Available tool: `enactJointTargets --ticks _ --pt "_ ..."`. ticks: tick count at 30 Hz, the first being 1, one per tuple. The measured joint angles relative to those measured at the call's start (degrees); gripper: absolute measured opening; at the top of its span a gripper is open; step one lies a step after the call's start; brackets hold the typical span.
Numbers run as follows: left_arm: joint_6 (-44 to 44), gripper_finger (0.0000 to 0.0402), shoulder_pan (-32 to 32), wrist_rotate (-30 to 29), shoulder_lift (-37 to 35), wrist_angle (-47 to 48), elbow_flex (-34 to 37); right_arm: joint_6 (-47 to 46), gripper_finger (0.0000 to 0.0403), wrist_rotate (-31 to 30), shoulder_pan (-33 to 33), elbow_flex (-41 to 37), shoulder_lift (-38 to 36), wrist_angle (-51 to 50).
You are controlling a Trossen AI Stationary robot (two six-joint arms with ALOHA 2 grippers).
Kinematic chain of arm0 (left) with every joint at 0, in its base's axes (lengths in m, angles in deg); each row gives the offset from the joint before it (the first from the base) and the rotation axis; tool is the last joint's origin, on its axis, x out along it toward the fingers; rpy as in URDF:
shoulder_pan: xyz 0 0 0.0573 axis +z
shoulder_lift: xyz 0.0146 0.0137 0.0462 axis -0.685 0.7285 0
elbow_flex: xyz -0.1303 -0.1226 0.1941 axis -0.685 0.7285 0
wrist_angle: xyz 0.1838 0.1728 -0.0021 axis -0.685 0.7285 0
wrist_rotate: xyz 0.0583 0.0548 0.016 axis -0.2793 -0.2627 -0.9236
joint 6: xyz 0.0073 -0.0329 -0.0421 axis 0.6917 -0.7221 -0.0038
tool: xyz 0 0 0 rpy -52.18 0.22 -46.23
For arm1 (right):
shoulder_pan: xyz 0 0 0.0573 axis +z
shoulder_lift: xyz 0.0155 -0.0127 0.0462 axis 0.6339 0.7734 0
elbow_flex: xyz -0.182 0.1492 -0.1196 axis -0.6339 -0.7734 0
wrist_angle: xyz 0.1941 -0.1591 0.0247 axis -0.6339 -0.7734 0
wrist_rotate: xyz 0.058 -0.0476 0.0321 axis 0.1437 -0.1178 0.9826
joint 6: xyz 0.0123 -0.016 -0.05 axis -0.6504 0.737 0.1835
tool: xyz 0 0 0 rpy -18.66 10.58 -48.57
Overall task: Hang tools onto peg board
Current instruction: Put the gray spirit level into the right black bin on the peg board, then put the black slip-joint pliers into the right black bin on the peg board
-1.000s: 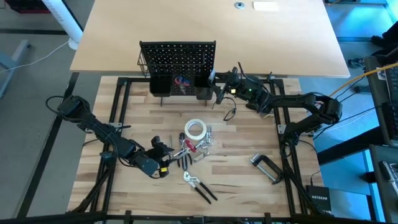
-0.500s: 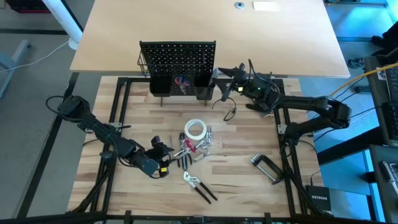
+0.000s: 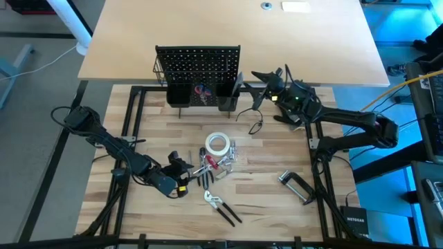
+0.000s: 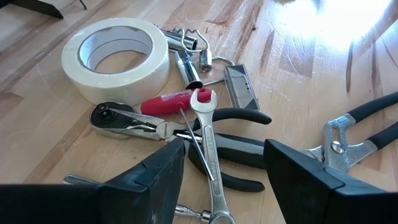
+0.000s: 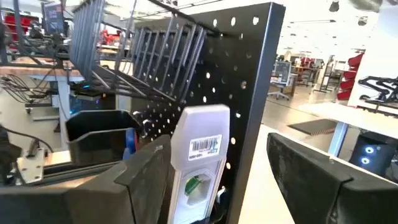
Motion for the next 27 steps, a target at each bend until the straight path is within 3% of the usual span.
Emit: enactJointTargets --ticks 7,15,21,27 --pt "-0.02 0.0210 -0.01 0.00 0.00 0.02 0.00 -0.84 0.0266 1.95 7.67 0.11 -8.38 -15.97" --pt "0.11 0.0210 0.34 0.00 0.00 -0.55 0.00 -11.24 0.0266 6.41 26.36 0.11 -9.02 -34.80" --pt "-0.16 0.0210 0.81 0.00 0.00 -0.58 0.00 -15.51 0.0266 -1.59 40.19 0.09 -1.55 -37.63" --pt "-0.49 0.0210 0.81 0.00 0.00 -0.51 0.00 -20.30 0.0266 -12.93 48.03 0.09 9.06 -36.33"
